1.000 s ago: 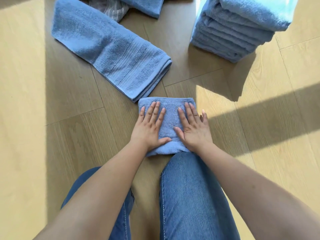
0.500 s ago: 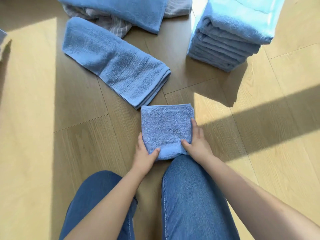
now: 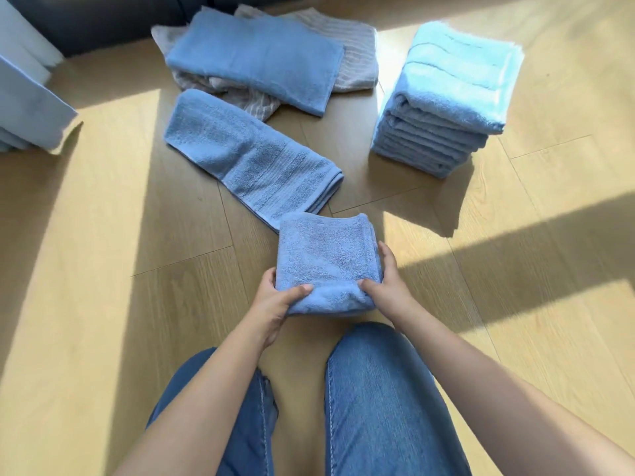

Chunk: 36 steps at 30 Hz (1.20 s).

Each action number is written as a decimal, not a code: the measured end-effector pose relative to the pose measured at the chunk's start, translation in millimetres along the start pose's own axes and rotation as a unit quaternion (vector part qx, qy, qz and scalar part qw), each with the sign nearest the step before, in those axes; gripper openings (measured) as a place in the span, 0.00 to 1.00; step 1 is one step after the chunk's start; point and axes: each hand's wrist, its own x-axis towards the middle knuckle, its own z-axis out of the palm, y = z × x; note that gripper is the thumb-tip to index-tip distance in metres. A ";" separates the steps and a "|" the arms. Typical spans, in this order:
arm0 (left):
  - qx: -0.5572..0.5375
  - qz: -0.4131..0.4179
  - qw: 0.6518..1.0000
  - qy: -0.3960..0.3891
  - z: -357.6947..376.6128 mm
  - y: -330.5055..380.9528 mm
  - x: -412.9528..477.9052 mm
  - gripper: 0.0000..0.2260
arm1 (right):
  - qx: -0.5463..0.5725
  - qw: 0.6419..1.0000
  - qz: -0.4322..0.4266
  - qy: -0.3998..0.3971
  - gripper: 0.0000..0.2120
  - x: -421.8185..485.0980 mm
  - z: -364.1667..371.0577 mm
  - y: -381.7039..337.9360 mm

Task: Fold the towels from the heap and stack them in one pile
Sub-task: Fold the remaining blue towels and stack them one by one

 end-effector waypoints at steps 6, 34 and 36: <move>-0.001 0.092 0.995 -0.038 -4.3 51.4 -5.0 0.42 | 0.057 0.993 -0.107 0.005 0.32 -10.1 -7.0 -37.8; 0.193 0.225 0.949 -0.107 236.7 252.4 87.9 0.26 | 0.042 0.941 -0.212 0.259 0.28 103.8 -212.7 -168.6; 0.198 0.225 0.948 -0.109 240.1 253.1 96.1 0.30 | 0.035 0.939 -0.204 0.276 0.27 110.9 -215.3 -165.6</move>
